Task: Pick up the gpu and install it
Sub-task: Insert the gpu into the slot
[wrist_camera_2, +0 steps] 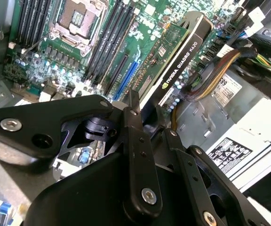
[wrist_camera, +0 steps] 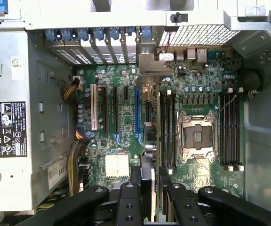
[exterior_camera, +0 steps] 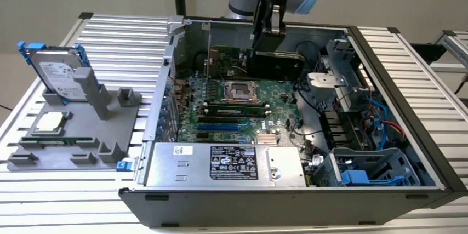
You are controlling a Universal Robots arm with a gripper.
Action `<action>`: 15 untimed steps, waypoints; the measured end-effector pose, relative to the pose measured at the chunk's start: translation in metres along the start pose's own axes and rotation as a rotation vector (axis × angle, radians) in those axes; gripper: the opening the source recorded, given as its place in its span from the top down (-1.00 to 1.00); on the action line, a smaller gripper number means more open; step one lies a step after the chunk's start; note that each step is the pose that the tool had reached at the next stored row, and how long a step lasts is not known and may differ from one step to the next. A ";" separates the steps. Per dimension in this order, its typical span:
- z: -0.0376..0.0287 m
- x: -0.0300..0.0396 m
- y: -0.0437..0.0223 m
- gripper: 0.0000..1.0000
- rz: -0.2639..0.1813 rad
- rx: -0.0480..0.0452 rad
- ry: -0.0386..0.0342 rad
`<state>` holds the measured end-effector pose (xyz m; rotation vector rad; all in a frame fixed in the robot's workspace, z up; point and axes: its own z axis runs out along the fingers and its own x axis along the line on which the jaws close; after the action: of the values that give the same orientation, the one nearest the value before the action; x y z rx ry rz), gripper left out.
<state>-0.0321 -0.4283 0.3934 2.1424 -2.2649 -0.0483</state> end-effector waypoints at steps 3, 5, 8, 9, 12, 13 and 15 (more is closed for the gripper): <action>0.0024 0.0001 0.0006 1.00 0.000 0.0153 -0.0029; 0.0045 0.0001 0.0006 1.00 0.000 0.0210 -0.0065; 0.0091 0.0002 0.0013 1.00 0.000 0.0211 -0.0071; 0.0108 0.0002 0.0015 1.00 0.000 0.0211 -0.0070; 0.0163 0.0003 0.0025 1.00 0.000 0.0211 -0.0071; 0.0181 0.0003 0.0030 1.00 0.000 0.0211 -0.0071; 0.0216 0.0004 0.0044 1.00 0.000 0.0211 -0.0070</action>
<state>-0.0374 -0.4284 0.3720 2.1561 -2.2792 -0.0321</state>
